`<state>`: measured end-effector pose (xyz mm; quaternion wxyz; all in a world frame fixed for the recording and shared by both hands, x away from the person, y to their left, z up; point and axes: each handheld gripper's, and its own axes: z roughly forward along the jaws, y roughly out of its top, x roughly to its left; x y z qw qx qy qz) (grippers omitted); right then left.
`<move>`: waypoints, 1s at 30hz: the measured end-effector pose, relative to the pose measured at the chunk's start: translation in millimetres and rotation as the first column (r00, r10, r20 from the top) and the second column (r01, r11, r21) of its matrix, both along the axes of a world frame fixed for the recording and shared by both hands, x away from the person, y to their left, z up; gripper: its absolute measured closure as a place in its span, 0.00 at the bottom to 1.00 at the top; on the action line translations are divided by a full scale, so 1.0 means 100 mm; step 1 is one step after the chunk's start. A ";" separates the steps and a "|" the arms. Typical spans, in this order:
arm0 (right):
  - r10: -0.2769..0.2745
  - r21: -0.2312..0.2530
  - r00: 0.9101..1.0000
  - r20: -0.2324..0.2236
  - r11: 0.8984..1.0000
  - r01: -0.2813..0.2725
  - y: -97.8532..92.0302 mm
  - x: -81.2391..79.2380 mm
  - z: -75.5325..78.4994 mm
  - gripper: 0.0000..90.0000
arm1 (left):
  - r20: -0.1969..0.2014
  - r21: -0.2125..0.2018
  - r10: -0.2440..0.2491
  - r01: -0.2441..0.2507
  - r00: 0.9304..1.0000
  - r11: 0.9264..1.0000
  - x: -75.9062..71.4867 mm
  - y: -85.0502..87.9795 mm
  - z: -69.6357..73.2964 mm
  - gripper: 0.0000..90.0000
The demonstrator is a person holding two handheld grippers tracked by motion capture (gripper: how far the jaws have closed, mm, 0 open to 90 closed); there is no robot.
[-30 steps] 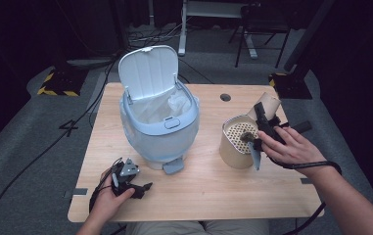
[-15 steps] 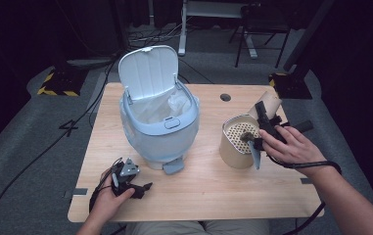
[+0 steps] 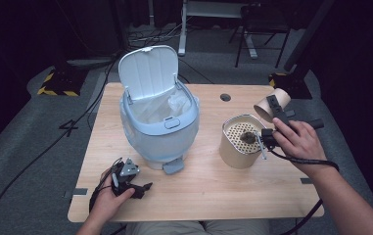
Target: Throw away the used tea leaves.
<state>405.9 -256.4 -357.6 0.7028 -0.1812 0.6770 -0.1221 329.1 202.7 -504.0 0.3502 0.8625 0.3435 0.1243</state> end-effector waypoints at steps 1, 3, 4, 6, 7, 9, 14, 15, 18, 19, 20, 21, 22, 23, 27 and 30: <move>0.005 0.020 1.000 -0.005 1.000 -0.005 -0.01 0.00 0.02 0.31 | 0.000 0.000 0.000 0.000 1.000 1.000 0.00 0.00 0.00 0.17; 0.011 0.054 1.000 -0.023 0.998 -0.009 -0.02 0.00 0.06 0.31 | 0.000 0.000 0.000 0.000 1.000 1.000 0.00 0.00 0.00 0.17; 0.017 0.076 0.999 -0.032 0.997 -0.014 -0.02 -0.01 0.08 0.31 | 0.000 0.000 0.000 0.000 1.000 1.000 0.00 0.00 0.00 0.17; 0.026 0.097 0.999 -0.033 0.995 -0.022 -0.02 -0.02 0.12 0.31 | 0.000 0.000 0.000 0.000 1.000 1.000 0.00 0.00 0.00 0.17; 0.027 0.087 0.999 -0.020 0.996 -0.025 -0.01 -0.03 0.14 0.31 | 0.000 0.000 0.000 0.000 1.000 1.000 0.00 0.00 0.00 0.17; 0.026 0.019 0.999 0.029 0.999 -0.027 0.01 -0.05 0.15 0.31 | 0.000 0.000 0.000 0.000 1.000 1.000 0.00 0.00 0.00 0.17; 0.054 -0.128 0.992 0.114 0.991 -0.039 0.09 -0.11 0.21 0.31 | 0.000 0.000 0.000 0.000 1.000 1.000 0.00 0.00 0.00 0.17; 0.057 -0.134 0.991 0.119 0.990 -0.040 0.10 -0.11 0.23 0.31 | 0.000 0.000 0.000 0.000 1.000 1.000 0.00 0.00 0.00 0.17; 0.058 -0.145 0.989 0.136 0.989 -0.038 0.11 -0.12 0.32 0.31 | 0.000 0.000 0.000 0.000 1.000 1.000 0.00 0.00 0.00 0.17; 0.057 -0.145 0.988 0.143 0.989 -0.036 0.11 -0.12 0.34 0.31 | 0.000 0.000 0.000 0.000 1.000 1.000 0.00 0.00 0.00 0.17; 0.056 -0.153 0.986 0.155 0.988 -0.033 0.12 -0.12 0.36 0.31 | 0.000 0.000 0.000 0.000 1.000 1.000 0.00 0.00 0.00 0.17; 0.054 -0.157 0.986 0.158 0.987 -0.029 0.12 -0.13 0.38 0.31 | 0.000 0.000 0.000 0.000 1.000 1.000 0.00 0.00 0.00 0.17; 0.057 -0.147 0.985 0.161 0.989 -0.033 0.12 -0.13 0.40 0.31 | 0.000 0.000 0.000 0.000 1.000 1.000 0.00 0.00 0.00 0.17; 0.050 -0.151 0.984 0.169 0.988 -0.025 0.12 -0.14 0.43 0.31 | 0.000 0.000 0.000 0.000 1.000 1.000 0.00 0.00 0.00 0.17; 0.050 -0.103 0.986 0.161 0.994 -0.033 0.11 -0.14 0.50 0.31 | 0.000 0.000 0.000 0.000 1.000 1.000 0.00 0.00 0.00 0.17; 0.040 0.043 0.996 0.084 0.998 -0.043 0.09 -0.13 0.53 0.31 | 0.000 0.000 0.000 0.000 1.000 1.000 0.00 0.00 0.00 0.17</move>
